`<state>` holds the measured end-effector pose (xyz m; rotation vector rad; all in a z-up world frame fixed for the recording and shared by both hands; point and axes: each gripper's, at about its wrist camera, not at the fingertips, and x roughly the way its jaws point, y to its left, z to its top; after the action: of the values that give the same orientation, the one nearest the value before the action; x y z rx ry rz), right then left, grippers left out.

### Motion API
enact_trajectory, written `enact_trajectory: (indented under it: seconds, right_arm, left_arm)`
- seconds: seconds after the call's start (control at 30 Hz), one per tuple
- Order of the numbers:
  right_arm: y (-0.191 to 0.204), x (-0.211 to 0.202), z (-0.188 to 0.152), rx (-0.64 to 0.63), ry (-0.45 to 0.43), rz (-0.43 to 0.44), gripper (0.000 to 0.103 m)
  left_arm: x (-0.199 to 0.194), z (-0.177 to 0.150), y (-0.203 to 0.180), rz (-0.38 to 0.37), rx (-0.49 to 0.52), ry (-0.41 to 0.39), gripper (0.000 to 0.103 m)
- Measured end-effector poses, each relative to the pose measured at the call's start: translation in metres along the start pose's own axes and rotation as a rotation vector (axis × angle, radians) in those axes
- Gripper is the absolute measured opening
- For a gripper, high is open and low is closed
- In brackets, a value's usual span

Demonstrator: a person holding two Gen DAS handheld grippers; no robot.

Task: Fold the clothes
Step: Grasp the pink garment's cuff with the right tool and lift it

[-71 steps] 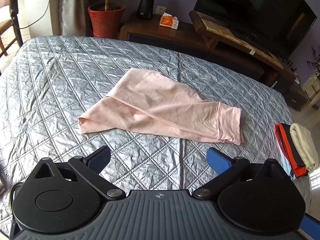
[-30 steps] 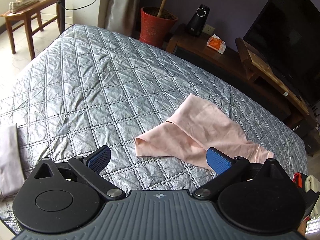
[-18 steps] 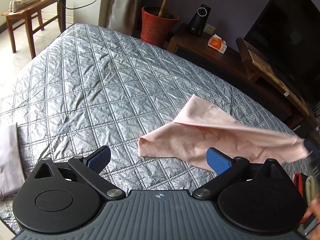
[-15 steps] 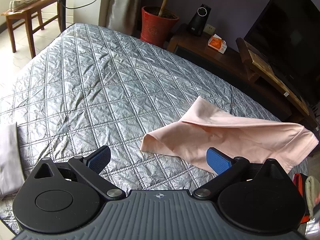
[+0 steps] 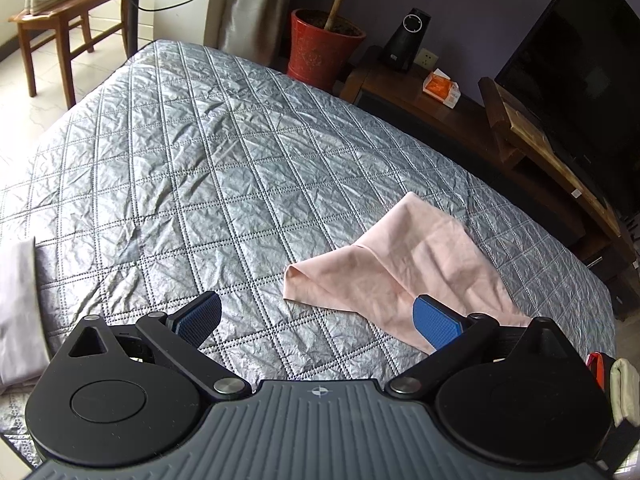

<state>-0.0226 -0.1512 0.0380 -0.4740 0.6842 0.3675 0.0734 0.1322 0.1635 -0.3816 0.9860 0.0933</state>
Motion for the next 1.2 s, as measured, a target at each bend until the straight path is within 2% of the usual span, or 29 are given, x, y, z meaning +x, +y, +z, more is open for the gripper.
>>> enact_trajectory:
  seconds: [0.1, 0.17, 0.27, 0.33, 0.4, 0.47, 0.5, 0.6, 0.7, 0.83, 0.93, 1.03, 1.1, 1.2]
  right_arm:
    - [0.009, 0.025, 0.003, 0.027, 0.015, 0.006, 0.036]
    - [0.003, 0.035, 0.013, 0.068, 0.017, 0.034, 0.036]
    - [0.015, 0.043, 0.021, 0.043, 0.019, 0.099, 0.038]
    - [0.018, 0.040, 0.025, 0.044, 0.012, 0.088, 0.045]
    - [0.011, 0.044, 0.026, 0.086, 0.019, 0.073, 0.045]
    - [0.009, 0.044, 0.025, 0.081, 0.029, 0.054, 0.008]
    - [0.009, 0.043, 0.025, 0.074, 0.035, 0.045, 0.002]
    - [0.007, 0.033, 0.026, 0.089, 0.005, 0.069, 0.002]
    - [0.004, 0.013, 0.024, 0.166, -0.020, 0.158, 0.002]
    - [0.014, -0.012, 0.018, 0.169, 0.007, 0.313, 0.002]
    - [0.017, -0.019, 0.005, 0.202, 0.190, 0.474, 0.005]
    - [0.006, -0.042, -0.003, 0.212, 0.106, 0.432, 0.012]
    - [-0.007, -0.053, -0.008, 0.250, 0.041, 0.345, 0.023]
    - [-0.004, -0.048, -0.009, 0.175, 0.034, 0.250, 0.023]
  left_arm:
    - [-0.001, 0.001, 0.001, -0.003, 0.001, -0.004, 0.103]
    - [0.001, 0.003, 0.003, 0.000, -0.003, -0.001, 0.103]
    - [0.002, 0.005, 0.007, 0.011, -0.019, 0.003, 0.103]
    - [0.002, 0.005, 0.009, 0.019, -0.024, 0.003, 0.103]
    - [0.002, 0.005, 0.010, 0.023, -0.019, 0.005, 0.103]
    - [0.003, 0.005, 0.009, 0.023, -0.010, 0.009, 0.103]
    - [0.003, 0.004, 0.008, 0.020, -0.007, 0.010, 0.103]
    - [0.003, 0.005, 0.006, -0.015, 0.006, 0.018, 0.103]
    - [0.002, 0.005, 0.004, -0.053, 0.020, 0.023, 0.101]
    - [-0.002, 0.007, 0.007, -0.077, 0.020, 0.018, 0.101]
    - [-0.005, 0.009, 0.014, -0.081, 0.007, 0.014, 0.102]
    - [-0.005, 0.011, 0.020, -0.103, -0.008, 0.020, 0.102]
    - [-0.005, 0.010, 0.020, -0.116, -0.002, 0.030, 0.102]
    - [-0.005, 0.009, 0.013, -0.121, 0.044, 0.032, 0.102]
